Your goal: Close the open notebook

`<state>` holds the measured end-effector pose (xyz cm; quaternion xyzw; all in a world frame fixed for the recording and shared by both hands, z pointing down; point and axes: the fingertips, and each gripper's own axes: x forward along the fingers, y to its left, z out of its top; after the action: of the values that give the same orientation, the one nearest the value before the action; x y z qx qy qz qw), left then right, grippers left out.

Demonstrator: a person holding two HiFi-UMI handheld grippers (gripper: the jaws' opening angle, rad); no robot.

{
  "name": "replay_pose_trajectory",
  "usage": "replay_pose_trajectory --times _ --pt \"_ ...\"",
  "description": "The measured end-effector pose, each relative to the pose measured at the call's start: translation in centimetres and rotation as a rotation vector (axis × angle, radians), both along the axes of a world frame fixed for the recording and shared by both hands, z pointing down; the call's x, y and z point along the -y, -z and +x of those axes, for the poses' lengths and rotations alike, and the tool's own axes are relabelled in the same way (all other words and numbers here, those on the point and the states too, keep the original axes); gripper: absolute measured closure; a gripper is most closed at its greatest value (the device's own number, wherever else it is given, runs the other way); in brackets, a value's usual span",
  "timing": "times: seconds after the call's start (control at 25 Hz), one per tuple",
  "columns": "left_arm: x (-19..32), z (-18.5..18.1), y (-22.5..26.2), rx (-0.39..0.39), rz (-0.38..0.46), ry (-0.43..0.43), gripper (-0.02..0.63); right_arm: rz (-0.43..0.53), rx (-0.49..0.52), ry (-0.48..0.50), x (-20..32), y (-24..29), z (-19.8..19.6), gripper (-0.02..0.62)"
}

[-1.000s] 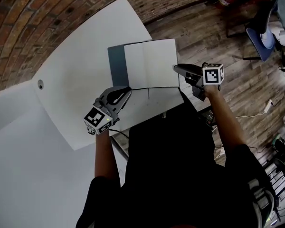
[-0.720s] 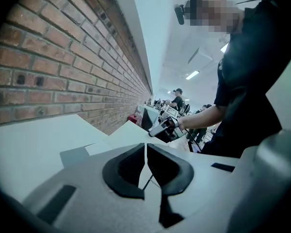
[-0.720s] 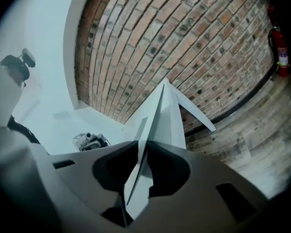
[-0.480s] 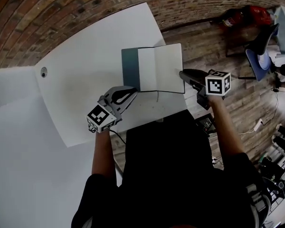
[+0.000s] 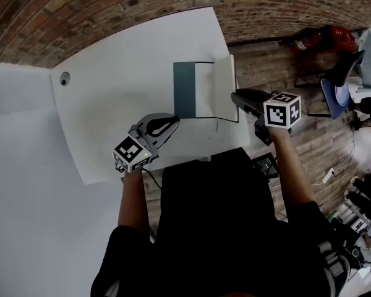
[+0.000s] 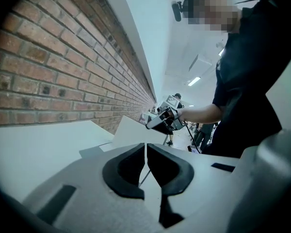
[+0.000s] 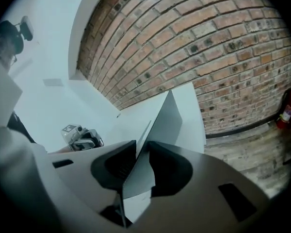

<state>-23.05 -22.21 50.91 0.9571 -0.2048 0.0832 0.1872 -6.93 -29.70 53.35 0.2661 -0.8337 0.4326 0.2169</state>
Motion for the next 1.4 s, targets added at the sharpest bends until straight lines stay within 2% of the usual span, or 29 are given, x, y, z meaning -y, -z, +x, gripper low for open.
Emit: replay_pose_trajectory --times 0.32,0.64,0.88,1.2,1.28,1.36,1.4 --pt "-2.2 -4.4 0.2 -0.002 0.005 0.044 0.586 0.011 0.035 0.025 -0.1 0.3 -6.0 0.503" --pt "-3.9 -6.5 -0.4 -0.002 -0.015 0.021 0.586 -0.018 0.055 0.061 -0.1 -1.6 -11.3 0.535" --pt "-4.0 -7.7 -0.7 0.000 -0.018 0.005 0.586 -0.044 -0.002 0.104 -0.4 -5.0 -14.7 0.518" --pt "-4.3 -8.1 -1.7 0.005 -0.035 -0.018 0.586 -0.091 -0.037 0.109 -0.4 -9.0 -16.9 0.518" --pt "-4.4 -8.3 -2.2 0.018 -0.040 -0.023 0.586 -0.082 -0.079 0.119 -0.4 -10.0 -17.1 0.514" --pt "-4.4 -8.5 -2.4 0.017 -0.042 -0.020 0.586 -0.051 -0.154 0.147 -0.4 -11.1 -17.0 0.560" --pt "-4.3 -8.6 -2.4 0.014 -0.041 -0.017 0.586 -0.032 -0.192 0.168 -0.4 -11.5 -17.1 0.560"
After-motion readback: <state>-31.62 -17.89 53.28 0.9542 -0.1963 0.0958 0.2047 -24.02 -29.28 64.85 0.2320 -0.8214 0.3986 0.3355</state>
